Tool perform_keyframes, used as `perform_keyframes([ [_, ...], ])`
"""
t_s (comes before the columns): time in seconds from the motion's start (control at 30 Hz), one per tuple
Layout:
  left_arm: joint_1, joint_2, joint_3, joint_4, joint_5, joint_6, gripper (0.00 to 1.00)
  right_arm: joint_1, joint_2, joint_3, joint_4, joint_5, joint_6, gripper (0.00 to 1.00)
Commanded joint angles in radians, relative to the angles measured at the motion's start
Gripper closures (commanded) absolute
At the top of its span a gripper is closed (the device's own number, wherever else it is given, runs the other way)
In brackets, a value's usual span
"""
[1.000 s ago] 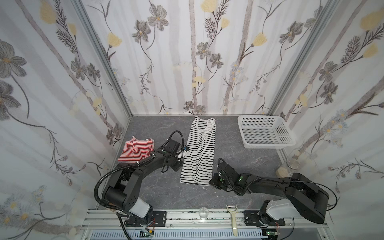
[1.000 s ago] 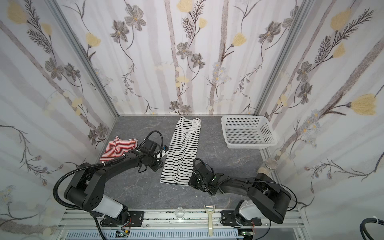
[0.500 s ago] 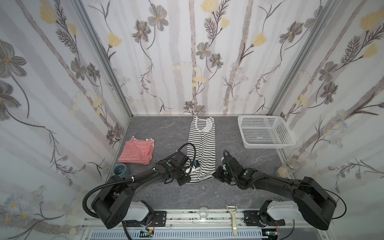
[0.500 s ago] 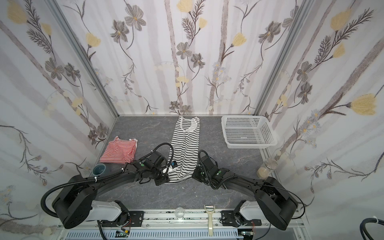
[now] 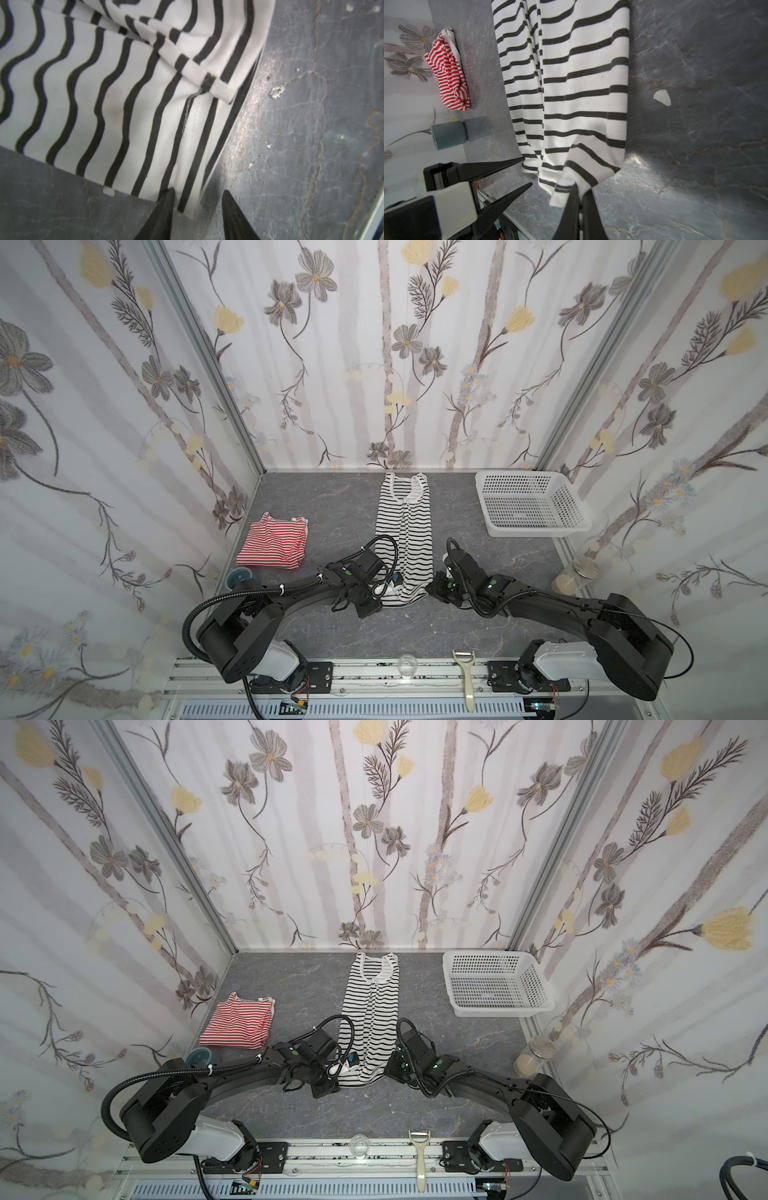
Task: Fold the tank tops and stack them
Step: 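Grasp the near end of the striped top with both grippers and lift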
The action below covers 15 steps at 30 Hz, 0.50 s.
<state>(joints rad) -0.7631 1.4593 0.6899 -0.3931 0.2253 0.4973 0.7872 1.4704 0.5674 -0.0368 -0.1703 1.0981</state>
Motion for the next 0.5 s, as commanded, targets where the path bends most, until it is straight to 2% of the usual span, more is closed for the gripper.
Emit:
perform_keyframes([
  [0.0, -0.001, 0.022, 0.007, 0.018, -0.030, 0.017, 0.60, 0.001, -0.007, 0.002, 0.034, 0.002, 0.004, 1.00],
  [0.23, -0.008, 0.041, -0.003, 0.029, -0.071, 0.022, 0.63, 0.000, -0.005, 0.003, 0.034, 0.002, 0.003, 1.00],
  [0.47, -0.033, 0.082, -0.012, 0.030, -0.131, 0.055, 0.89, -0.006, -0.001, 0.011, 0.036, -0.001, -0.005, 1.00],
])
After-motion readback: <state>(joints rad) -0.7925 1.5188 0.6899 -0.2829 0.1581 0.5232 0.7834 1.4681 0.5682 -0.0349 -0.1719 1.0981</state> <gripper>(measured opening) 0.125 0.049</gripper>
